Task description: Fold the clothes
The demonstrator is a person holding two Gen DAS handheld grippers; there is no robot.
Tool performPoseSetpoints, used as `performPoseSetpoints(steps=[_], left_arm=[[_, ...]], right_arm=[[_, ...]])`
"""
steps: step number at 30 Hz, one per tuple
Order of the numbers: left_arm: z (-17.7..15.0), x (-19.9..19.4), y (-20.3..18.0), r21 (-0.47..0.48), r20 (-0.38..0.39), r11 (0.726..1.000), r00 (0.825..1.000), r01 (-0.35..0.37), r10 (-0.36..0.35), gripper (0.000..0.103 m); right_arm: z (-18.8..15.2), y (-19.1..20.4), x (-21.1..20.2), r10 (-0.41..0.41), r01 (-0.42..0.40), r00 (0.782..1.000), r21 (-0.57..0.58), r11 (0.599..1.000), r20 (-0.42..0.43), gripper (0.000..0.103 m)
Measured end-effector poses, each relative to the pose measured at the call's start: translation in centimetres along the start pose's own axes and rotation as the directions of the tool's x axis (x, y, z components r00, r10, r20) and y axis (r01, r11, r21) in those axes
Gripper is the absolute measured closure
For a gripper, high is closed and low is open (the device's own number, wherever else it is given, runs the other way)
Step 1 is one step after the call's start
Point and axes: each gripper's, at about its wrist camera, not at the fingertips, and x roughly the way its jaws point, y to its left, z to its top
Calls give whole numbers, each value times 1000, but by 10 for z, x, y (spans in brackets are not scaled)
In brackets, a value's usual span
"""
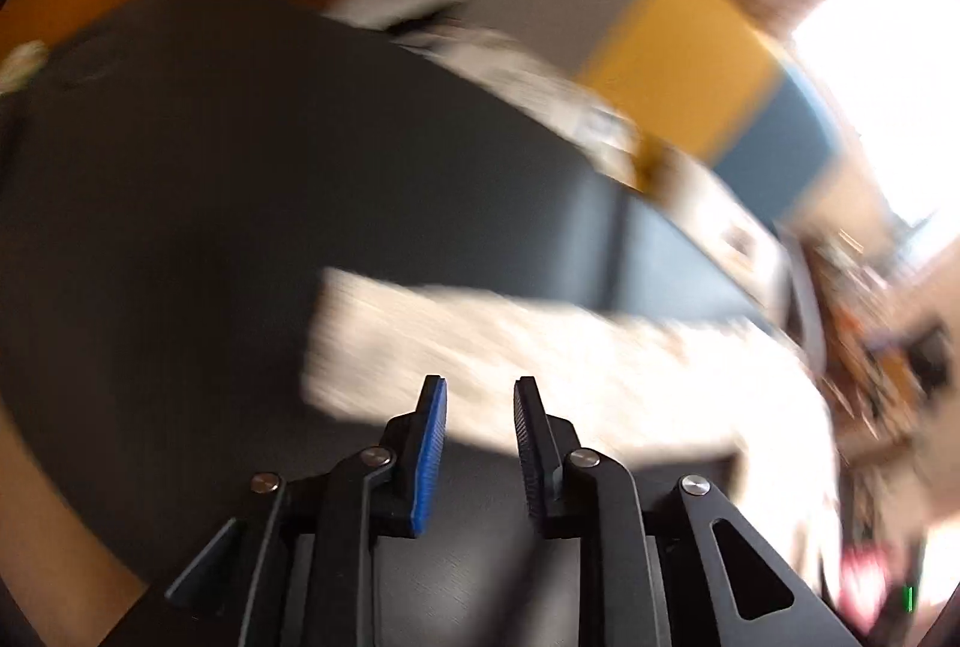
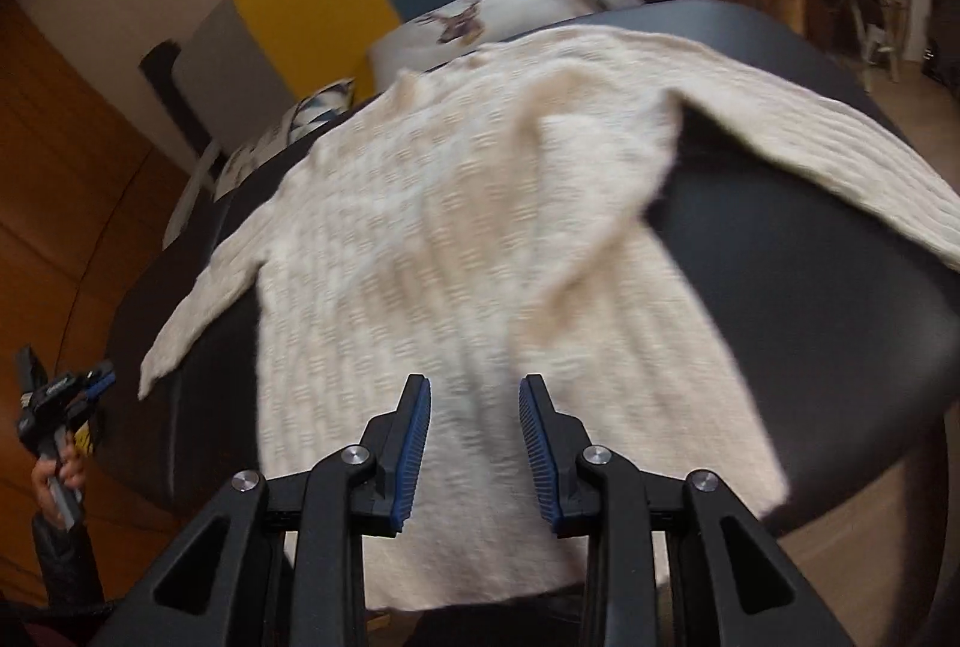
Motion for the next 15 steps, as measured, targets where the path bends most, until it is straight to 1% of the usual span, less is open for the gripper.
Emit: performPoseSetpoints(steps=[1,2,3,4,5,6,7,8,9,10,12,13,14,15], left_arm=[[-16,6,-20,33,-43,997,997,63,-61,79],[-31,15,-41,56,-92,990,988,128,-122,79],[-46,26,-64,73,-154,977,970,199,-186,79],[-62,38,-85,77,-216,962,946,261,-240,79],[-78,51,-104,77,-273,949,922,306,-276,79],[-91,66,-125,85,-329,937,897,338,-294,79],[-102,79,-142,92,-370,931,880,354,-298,79],[-112,89,-156,97,-399,927,867,362,-297,79],[-125,95,-167,107,-422,928,861,357,-283,79],[-141,97,-176,121,-440,932,860,342,-258,79],[-157,104,-190,153,-462,931,857,331,-229,79],[-158,107,-192,155,-468,932,856,326,-222,79],[-155,111,-190,149,-475,933,852,326,-222,79],[-151,115,-189,142,-477,936,851,322,-221,79]], right_arm=[[-2,-13,-4,-21,21,1000,17,1000,-3,71],[-4,-22,-5,-28,28,1000,27,999,-6,71],[-6,-25,0,-17,17,1000,29,999,-8,71],[-8,-24,3,-3,3,1000,21,1000,-11,71],[-11,-20,6,-4,4,1000,0,1000,-15,71],[-12,-12,11,-22,21,1000,-34,999,-18,71],[-14,-5,16,-49,48,999,-70,996,-22,71],[-16,2,22,-77,74,997,-105,992,-25,71],[-18,9,28,-111,105,993,-142,984,-28,71],[-19,14,37,-160,152,987,-181,972,-32,71],[-22,25,54,-257,240,966,-259,936,-34,71],[-24,29,62,-304,283,952,-293,913,-30,71],[-26,30,67,-347,323,938,-315,892,-20,73],[-27,30,71,-379,356,925,-332,874,-6,83]])
